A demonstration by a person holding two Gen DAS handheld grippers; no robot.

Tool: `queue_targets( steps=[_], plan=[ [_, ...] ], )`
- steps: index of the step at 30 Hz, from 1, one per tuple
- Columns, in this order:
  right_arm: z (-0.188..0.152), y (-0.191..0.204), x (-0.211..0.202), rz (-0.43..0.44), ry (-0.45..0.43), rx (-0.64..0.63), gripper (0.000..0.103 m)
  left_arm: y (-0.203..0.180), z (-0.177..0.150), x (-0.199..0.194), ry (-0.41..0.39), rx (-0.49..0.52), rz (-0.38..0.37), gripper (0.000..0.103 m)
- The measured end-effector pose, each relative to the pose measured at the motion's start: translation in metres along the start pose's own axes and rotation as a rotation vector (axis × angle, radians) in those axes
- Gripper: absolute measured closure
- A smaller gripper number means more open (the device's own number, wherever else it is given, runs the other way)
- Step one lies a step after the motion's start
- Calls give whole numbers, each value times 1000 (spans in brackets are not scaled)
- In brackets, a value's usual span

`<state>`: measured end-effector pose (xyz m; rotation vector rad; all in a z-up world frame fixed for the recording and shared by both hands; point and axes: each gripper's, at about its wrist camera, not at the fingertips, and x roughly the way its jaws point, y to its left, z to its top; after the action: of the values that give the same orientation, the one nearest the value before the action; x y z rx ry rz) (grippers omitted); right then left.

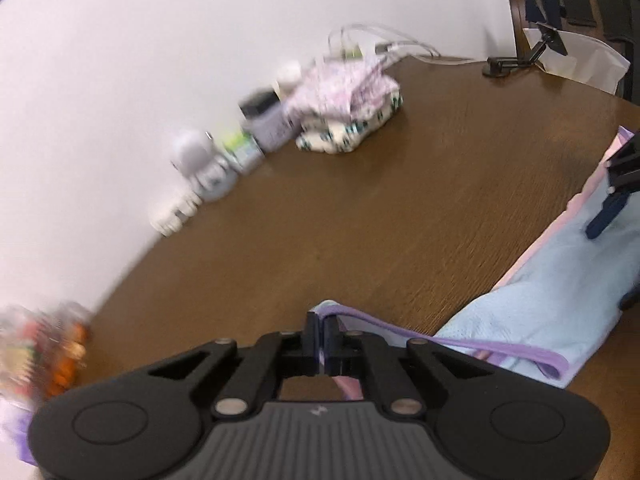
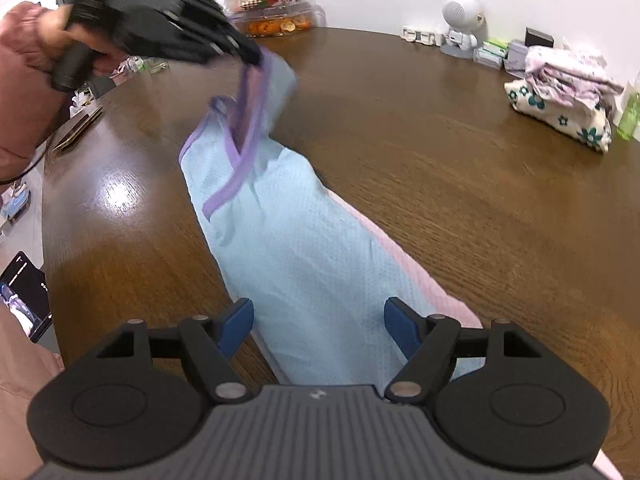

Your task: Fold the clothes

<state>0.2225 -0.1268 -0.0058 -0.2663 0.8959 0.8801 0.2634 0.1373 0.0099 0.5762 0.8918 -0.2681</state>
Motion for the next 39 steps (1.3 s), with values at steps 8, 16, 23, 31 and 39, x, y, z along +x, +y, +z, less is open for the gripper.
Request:
queue_targets(
  steps=[8,16,23,31,39],
  plan=[
    [-10,4,-4,7,-18,9,29,-25,-29,-28,-38,17,92,100],
    [-19,-2,-14,6,-43,43,28,-42,-67,-34,0,-74,93,91],
    [-17,-3,-16,13,-61,54,27,-17,-65,-72,-90,-181,76,73],
    [-16,-1,-14,14,-77,75,27,-5,-27,-65,-167,-162,46,79],
    [-32,-9,-22,-43,-92,119,27,-21,-55,-24,-44,-154,14,102]
  ],
)
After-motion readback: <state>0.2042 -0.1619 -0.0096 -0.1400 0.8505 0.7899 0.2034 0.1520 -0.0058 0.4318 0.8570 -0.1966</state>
